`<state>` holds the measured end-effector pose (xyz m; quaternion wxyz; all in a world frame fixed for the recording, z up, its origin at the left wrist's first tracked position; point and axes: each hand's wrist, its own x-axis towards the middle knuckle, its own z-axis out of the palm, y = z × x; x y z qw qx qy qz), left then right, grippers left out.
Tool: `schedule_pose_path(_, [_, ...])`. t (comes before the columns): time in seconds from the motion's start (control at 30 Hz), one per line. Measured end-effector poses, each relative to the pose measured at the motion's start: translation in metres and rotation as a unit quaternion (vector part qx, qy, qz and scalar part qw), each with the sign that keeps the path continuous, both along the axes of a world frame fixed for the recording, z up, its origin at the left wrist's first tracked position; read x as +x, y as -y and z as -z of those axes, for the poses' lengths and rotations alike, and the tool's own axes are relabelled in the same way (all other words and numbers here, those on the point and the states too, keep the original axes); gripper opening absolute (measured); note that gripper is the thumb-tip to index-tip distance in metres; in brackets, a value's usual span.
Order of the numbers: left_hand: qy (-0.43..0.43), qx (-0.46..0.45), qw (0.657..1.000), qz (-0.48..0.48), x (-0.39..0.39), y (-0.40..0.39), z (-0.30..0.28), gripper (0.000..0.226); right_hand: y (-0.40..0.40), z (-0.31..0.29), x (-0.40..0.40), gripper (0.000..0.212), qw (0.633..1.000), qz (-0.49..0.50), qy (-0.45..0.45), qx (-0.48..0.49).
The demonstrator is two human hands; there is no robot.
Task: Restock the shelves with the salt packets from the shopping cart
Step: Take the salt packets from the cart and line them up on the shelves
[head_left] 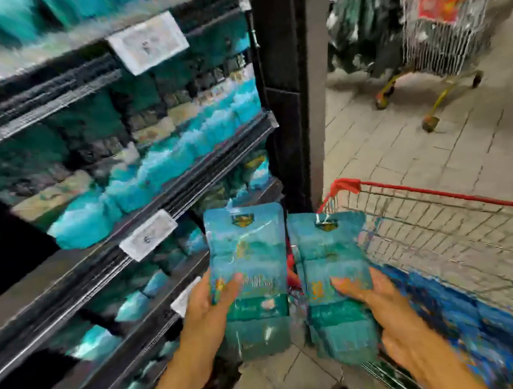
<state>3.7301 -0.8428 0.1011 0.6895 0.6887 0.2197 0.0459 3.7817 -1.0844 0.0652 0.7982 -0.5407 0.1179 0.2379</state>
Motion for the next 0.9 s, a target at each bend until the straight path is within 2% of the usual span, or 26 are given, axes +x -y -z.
schedule_pose_path(0.13, [0.030, -0.014, 0.996, -0.085, -0.050, -0.038, -0.014, 0.027, -0.057, -0.031, -0.006, 0.044, 0.993, -0.108, 0.047, 0.009])
schedule_pose_path(0.2, [0.043, -0.019, 0.987, -0.153, -0.076, -0.059, -0.013, 0.030, -0.088, -0.044, -0.009, 0.043, 0.983, -0.167, 0.068, 0.009])
schedule_pose_path(0.27, [0.053, -0.027, 0.975, -0.214, -0.103, -0.080, -0.012, 0.019, -0.117, -0.055, -0.012, 0.042, 0.967, -0.238, 0.084, 0.016])
schedule_pose_path(0.3, [0.058, -0.037, 0.972, -0.225, -0.114, -0.087, -0.014, 0.024, -0.129, -0.060, -0.013, 0.044, 0.959, -0.269, 0.082, 0.025])
schedule_pose_path(0.37, [0.069, -0.046, 0.963, -0.257, -0.145, -0.104, -0.016, 0.059, -0.159, -0.072, -0.014, 0.050, 0.940, -0.329, 0.088, 0.035])
schedule_pose_path(0.4, [0.077, -0.047, 0.956, -0.281, -0.159, -0.112, -0.020, 0.068, -0.175, -0.078, -0.015, 0.051, 0.930, -0.351, 0.103, 0.036])
schedule_pose_path(0.5, [0.090, -0.031, 0.926, -0.366, -0.193, -0.133, -0.027, 0.074, -0.231, -0.102, -0.022, 0.053, 0.903, -0.400, 0.146, 0.050])
schedule_pose_path(0.57, [0.099, -0.027, 0.903, -0.417, -0.216, -0.145, -0.028, 0.074, -0.273, -0.117, -0.029, 0.043, 0.897, -0.408, 0.152, 0.076])
schedule_pose_path(0.73, [0.124, -0.036, 0.869, -0.477, -0.258, -0.160, -0.021, 0.076, -0.376, -0.146, -0.041, 0.023, 0.914, -0.355, 0.184, 0.073])
schedule_pose_path(0.8, [0.126, -0.023, 0.863, -0.488, -0.268, -0.163, -0.016, 0.062, -0.413, -0.150, -0.041, 0.013, 0.929, -0.307, 0.203, 0.045])
schedule_pose_path(0.9, [0.132, -0.020, 0.857, -0.497, -0.278, -0.167, -0.010, 0.048, -0.467, -0.155, -0.042, 0.017, 0.933, -0.261, 0.243, 0.051])
